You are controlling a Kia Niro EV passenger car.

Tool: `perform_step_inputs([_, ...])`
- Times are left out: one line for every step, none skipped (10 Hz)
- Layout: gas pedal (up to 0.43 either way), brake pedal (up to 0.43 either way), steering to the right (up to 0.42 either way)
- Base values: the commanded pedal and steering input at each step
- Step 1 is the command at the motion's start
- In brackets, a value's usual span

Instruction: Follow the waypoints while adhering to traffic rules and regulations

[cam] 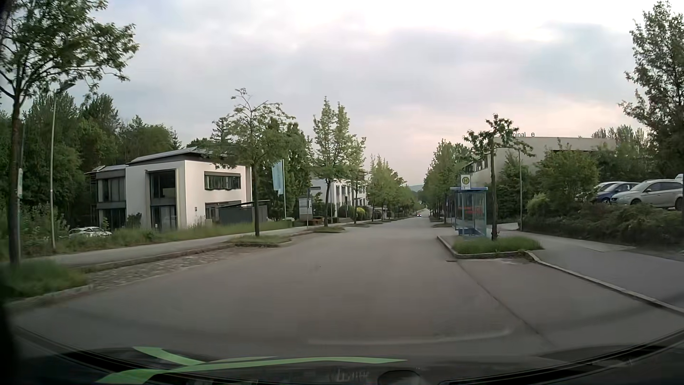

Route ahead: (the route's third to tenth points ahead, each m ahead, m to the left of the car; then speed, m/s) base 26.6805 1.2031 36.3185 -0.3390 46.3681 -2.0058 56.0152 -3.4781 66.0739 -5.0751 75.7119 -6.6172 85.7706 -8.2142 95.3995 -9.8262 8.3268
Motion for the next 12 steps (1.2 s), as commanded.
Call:
perform_step_inputs([0.02,0.0,0.021])
perform_step_inputs([0.02,0.0,0.023])
perform_step_inputs([0.02,0.0,0.023])
perform_step_inputs([0.02,0.0,0.024])
perform_step_inputs([0.02,0.0,0.025])
perform_step_inputs([0.02,0.0,0.027])
perform_step_inputs([0.02,0.0,0.03])
perform_step_inputs([0.02,0.0,0.032])
perform_step_inputs([0.02,0.0,0.031])
perform_step_inputs([0.02,0.0,0.031])
perform_step_inputs([0.02,0.0,0.032])
perform_step_inputs([0.02,0.0,0.031])
